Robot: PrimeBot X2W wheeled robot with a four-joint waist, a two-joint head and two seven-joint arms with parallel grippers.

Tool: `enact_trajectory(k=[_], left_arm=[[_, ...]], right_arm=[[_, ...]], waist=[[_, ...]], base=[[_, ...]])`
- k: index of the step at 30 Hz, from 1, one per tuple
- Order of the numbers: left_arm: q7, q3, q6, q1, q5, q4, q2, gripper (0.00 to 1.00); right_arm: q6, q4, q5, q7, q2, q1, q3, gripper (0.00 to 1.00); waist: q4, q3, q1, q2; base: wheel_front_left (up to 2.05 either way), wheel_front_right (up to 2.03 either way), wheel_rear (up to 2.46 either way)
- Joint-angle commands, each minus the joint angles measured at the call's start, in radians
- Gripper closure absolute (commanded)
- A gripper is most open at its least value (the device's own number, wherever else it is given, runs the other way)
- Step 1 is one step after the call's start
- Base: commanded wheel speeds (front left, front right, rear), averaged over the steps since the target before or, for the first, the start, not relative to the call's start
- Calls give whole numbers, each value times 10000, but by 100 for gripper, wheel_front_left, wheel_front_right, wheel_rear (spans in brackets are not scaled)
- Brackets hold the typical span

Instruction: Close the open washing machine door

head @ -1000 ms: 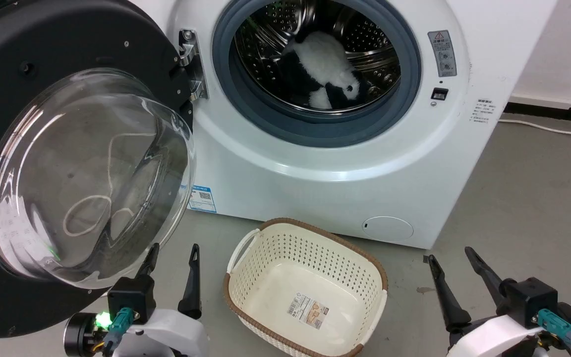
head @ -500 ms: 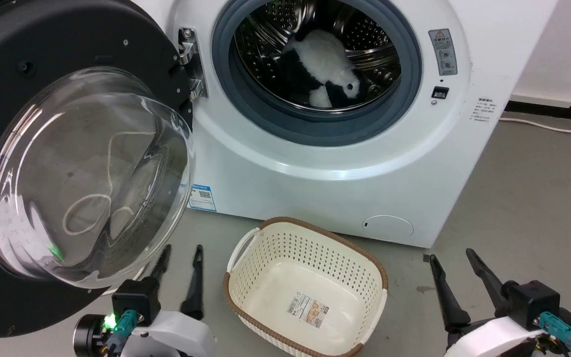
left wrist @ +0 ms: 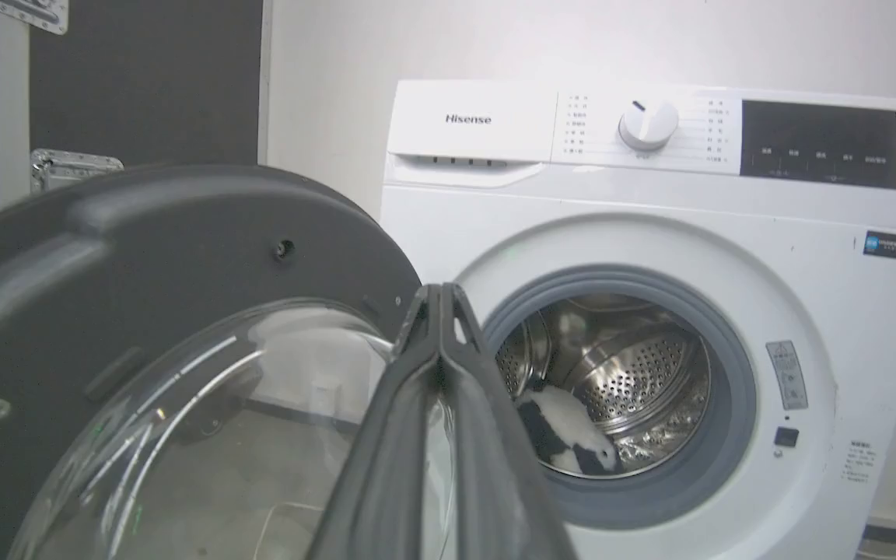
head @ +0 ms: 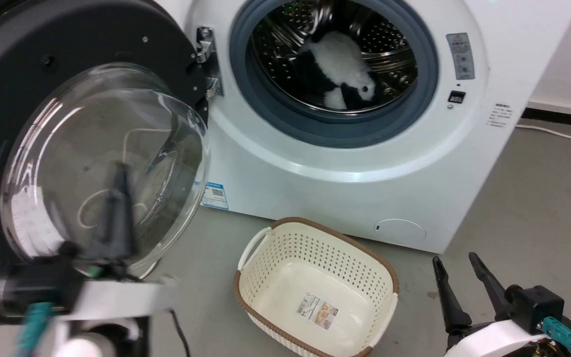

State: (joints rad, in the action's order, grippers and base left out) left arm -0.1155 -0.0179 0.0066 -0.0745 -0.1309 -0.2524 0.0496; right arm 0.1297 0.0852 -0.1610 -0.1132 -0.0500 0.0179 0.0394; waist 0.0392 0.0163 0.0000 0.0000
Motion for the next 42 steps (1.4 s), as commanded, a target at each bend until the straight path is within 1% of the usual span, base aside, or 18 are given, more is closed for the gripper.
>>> enact_trajectory(k=[1,4,7,9,11,12,14,15,17,18,19,22,25,31,32,35,38,42], left_arm=[[-88,293,236,-256,-163,-551,10,100],[-151,1083,588,-543,-252,-1421,10,100],[-213,2175,943,-774,-461,-1956,10,100],[-255,3074,1117,-871,-734,-2015,10,100],[-297,4050,1241,-950,-1177,-1738,10,100],[-318,4617,1206,-1103,-1396,-1602,9,100],[-359,5574,1036,-1258,-1906,-900,9,100],[-380,5997,846,-1337,-2078,-506,9,100],[-422,6358,545,-1370,-2514,682,56,100],[-325,6470,477,-1361,-2613,1263,236,100],[238,6771,474,-1749,-3213,2617,932,100],[843,6878,337,-2222,-3846,3453,1505,100],[1569,6697,101,-2608,-4330,4058,1899,100],[3298,6278,-389,-3241,-5414,4856,2273,100],[4404,6225,-636,-3173,-6088,4954,2429,100],[5431,6130,-830,-3094,-6819,4847,2410,100],[6452,6003,-974,-2883,-7621,4432,2231,100],[7447,5752,-1079,-2293,-8212,3622,1952,100]], right_arm=[[6,50,-152,-112,0,130,26,0],[6,89,-242,-175,0,123,45,0],[6,134,-329,-237,0,135,47,0],[6,168,-376,-279,0,144,50,0],[6,199,-428,-321,-1,154,40,0],[6,208,-458,-342,-1,157,27,0],[6,218,-506,-383,-1,158,-5,0],[7,223,-522,-404,-1,151,-17,0],[7,240,-515,-446,-1,120,-44,0],[7,238,-504,-467,-1,96,-62,0],[7,213,-338,-530,-1,-32,-141,0],[7,126,-113,-556,-1,-229,-240,0],[7,-44,106,-477,-1,-432,-375,0],[8,-385,329,-333,-1,-630,-508,0],[8,-440,316,-340,-1,-632,-541,0],[8,-408,247,-370,-2,-630,-534,0],[8,-340,125,-440,-2,-624,-511,0],[8,-163,-67,-598,-2,-670,-622,0]], waist=[[159,-12,0,0],[392,9,0,0],[664,23,0,0],[849,54,0,0],[1028,91,0,0],[1114,127,0,0],[1279,213,0,0],[1355,281,0,0],[1491,424,0,0],[1546,534,0,0],[1683,958,0,0],[1747,1473,0,0],[1811,1972,0,0],[1927,2640,0,0],[2019,2792,0,0],[2148,2822,0,0],[2321,2725,0,0],[2582,2466,0,0]], base=[[0,0,0],[0,0,0],[0,0,0],[0,0,0],[0,0,0],[0,0,0],[0,0,0],[0,0,0],[0,0,0],[0,0,0],[0,0,0],[0,0,0],[0,0,0],[0,0,0],[0,0,0],[0,0,0],[0,0,0],[0,0,0]])
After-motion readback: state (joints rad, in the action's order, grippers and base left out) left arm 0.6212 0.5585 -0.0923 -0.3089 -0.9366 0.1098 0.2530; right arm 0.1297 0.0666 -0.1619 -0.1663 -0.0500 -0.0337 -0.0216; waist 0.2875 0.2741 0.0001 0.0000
